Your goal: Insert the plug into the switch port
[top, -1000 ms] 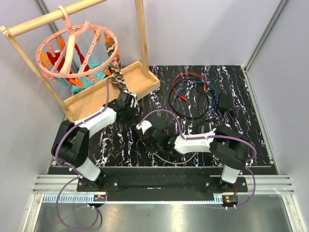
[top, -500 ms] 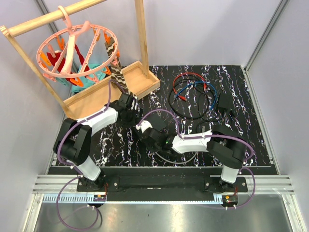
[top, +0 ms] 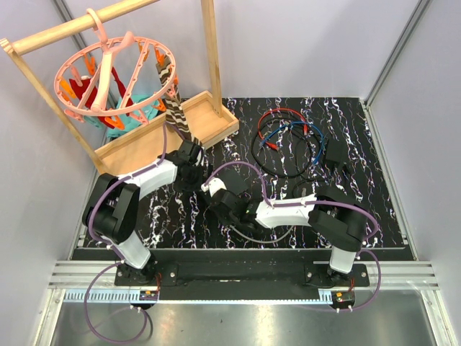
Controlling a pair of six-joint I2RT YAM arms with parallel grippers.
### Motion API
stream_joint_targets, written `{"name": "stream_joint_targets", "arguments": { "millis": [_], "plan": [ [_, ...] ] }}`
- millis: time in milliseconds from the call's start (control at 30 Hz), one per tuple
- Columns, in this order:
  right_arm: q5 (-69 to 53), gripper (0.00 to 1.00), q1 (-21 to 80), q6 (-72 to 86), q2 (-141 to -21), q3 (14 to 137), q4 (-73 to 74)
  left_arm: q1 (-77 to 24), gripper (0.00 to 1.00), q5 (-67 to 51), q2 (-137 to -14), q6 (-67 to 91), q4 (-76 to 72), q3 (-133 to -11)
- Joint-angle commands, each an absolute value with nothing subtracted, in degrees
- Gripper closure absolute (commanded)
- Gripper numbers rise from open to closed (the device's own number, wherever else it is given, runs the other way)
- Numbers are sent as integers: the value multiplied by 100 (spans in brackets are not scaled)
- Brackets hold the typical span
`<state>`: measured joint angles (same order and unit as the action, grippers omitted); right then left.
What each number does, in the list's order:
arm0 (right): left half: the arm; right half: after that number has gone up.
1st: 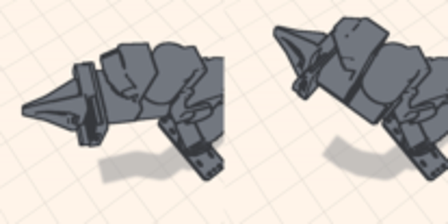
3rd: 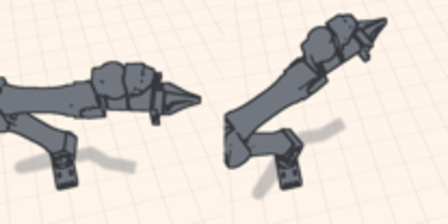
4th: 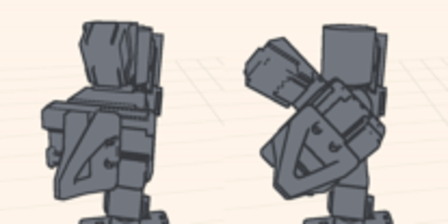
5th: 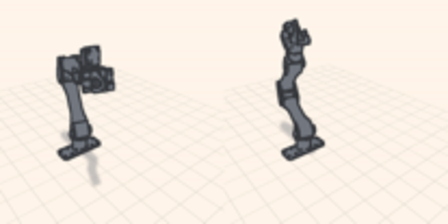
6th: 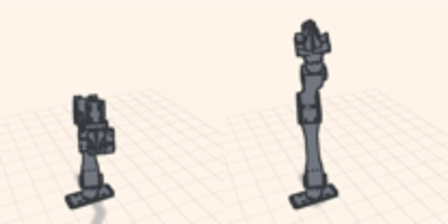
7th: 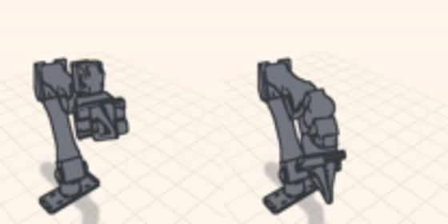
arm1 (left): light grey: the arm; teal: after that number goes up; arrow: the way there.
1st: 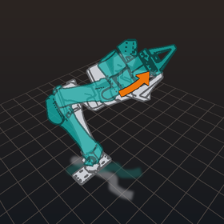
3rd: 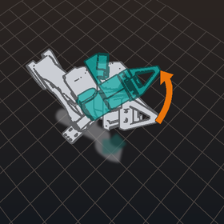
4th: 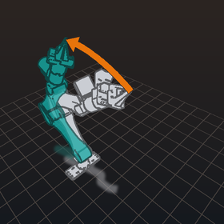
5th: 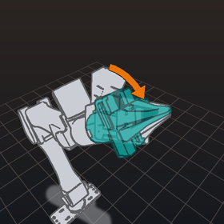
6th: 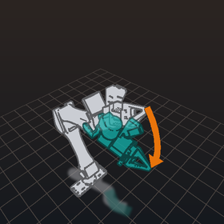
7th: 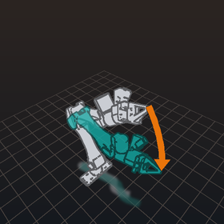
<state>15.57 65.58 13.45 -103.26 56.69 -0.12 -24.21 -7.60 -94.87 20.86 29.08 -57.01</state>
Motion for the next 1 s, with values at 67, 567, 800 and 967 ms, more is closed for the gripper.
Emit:
{"name": "stream_joint_targets", "arguments": {
  "millis": [67, 567, 800, 967],
  "plan": [
    [1714, 100, 6601, 1468, -10318, 5862, -184, -2479, 13, -958, -9492, 2259, 2883, -5687],
    [1934, 100, 6609, 1573, -10450, 5704, -343, -2601, 19, -1116, -9580, 2347, 2856, -5607],
    [1899, 100, 6609, 1521, -10266, 5669, -536, -2637, 26, -1195, -9624, 2434, 2821, -5555],
    [1889, 100, 6601, 1477, -10116, 5634, -607, -2680, 35, -1257, -9615, 2513, 2769, -5476]
  ]
}}
